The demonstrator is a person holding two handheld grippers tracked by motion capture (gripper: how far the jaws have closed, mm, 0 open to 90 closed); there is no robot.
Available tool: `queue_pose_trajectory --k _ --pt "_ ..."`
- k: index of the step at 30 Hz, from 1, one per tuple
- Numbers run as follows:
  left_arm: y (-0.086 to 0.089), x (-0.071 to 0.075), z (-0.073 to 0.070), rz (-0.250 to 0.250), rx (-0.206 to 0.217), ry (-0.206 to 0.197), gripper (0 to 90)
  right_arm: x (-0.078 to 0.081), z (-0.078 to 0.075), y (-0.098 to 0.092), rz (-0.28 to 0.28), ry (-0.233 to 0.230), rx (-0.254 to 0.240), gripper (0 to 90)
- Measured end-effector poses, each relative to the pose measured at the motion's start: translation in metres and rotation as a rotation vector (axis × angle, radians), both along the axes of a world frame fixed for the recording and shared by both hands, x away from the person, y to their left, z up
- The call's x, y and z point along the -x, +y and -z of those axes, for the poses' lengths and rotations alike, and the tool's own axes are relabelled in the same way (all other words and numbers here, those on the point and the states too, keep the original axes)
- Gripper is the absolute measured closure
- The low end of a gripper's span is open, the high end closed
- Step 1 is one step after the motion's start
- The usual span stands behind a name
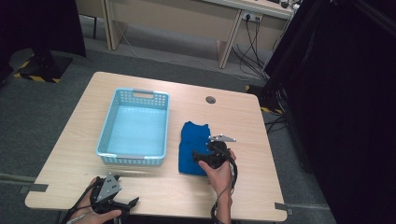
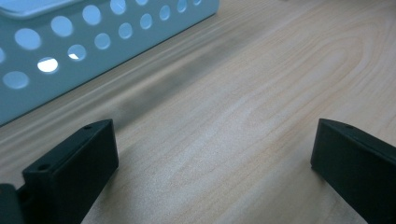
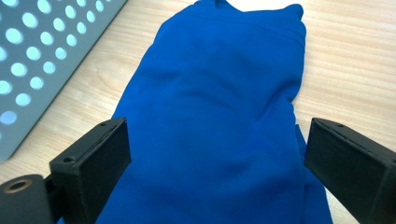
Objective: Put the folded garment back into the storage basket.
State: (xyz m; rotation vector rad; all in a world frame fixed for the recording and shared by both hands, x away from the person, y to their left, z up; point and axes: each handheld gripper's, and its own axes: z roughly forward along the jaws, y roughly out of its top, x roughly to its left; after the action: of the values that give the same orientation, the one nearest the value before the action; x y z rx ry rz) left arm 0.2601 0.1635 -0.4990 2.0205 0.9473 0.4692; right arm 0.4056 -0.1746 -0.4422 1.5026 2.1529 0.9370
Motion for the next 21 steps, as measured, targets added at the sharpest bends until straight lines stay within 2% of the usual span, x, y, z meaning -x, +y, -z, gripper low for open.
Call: queue_pose_trajectory --k 13,21 --pt "0.0 0.0 0.0 0.0 0.0 0.0 0.0 -0.007 0.006 0.012 -0.005 0.014 0.006 7.7" --pt "0.0 0.0 0.0 0.0 0.0 0.0 0.0 -0.02 0.008 0.022 -0.007 0.027 0.028 9.1"
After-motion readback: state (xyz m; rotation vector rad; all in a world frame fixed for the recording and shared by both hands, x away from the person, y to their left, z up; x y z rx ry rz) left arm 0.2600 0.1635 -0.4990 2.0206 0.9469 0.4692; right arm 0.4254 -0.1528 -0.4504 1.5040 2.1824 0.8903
